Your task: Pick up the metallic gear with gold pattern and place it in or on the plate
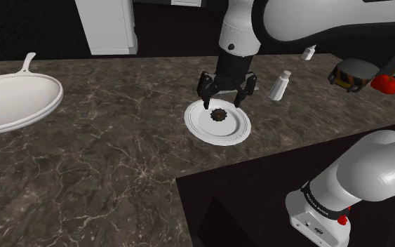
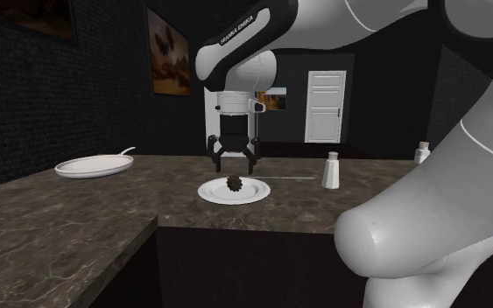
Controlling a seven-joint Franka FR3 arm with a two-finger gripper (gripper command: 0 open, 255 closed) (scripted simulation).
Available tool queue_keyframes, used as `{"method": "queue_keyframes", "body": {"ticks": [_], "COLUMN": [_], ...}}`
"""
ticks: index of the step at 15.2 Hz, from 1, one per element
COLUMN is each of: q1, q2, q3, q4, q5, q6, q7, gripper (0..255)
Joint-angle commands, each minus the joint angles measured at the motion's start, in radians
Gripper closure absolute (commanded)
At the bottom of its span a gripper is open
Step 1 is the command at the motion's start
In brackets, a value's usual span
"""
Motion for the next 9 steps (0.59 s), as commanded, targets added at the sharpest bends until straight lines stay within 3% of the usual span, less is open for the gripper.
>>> {"method": "queue_keyframes", "body": {"ticks": [1, 9], "q1": [-0.004, -0.005], "q2": [-0.003, -0.003], "q3": [-0.012, -0.017], "q4": [0.056, 0.082], "q5": [-0.008, -0.012], "q6": [-0.061, -0.087], "q7": [0.002, 0.003], "gripper": [0, 0]}}
